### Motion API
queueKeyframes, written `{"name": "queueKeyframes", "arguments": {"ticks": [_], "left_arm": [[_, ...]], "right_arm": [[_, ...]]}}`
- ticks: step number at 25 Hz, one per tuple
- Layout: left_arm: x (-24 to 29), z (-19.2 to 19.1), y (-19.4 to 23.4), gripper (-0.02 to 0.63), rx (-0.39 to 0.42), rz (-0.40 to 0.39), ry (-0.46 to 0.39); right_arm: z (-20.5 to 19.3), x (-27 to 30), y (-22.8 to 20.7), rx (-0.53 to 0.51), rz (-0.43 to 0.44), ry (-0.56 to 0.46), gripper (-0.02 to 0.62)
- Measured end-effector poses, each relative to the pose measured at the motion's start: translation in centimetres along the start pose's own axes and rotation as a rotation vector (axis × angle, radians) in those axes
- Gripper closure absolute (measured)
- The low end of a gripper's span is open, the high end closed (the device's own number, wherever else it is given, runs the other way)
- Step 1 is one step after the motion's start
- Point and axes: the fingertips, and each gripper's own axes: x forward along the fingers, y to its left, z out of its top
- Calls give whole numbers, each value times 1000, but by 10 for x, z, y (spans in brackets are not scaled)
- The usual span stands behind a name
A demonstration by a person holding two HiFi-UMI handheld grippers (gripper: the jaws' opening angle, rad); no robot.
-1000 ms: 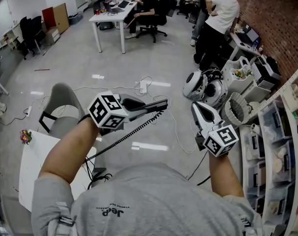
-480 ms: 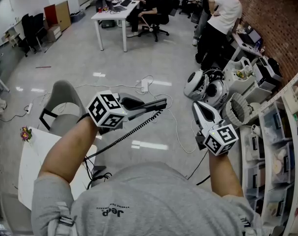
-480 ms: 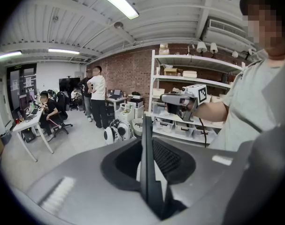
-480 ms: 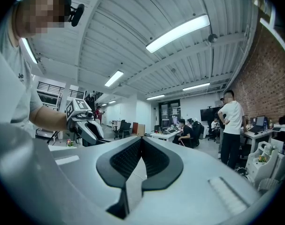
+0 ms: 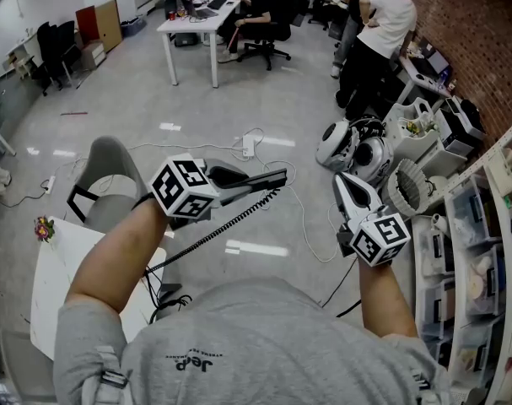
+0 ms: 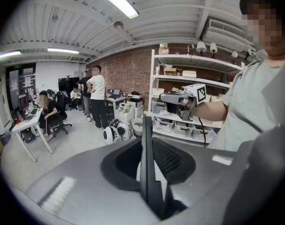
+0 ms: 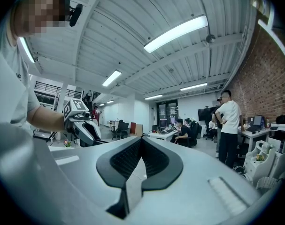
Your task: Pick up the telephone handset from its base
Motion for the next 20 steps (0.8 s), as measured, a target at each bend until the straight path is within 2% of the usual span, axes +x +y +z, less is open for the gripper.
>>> {"name": "queueKeyframes", "arguments": {"ticks": [20], "left_arm": [[-5,-3,-2,468,5,-2,7]], "right_arm": [[-2,3,7,-18,21,16,592]]}}
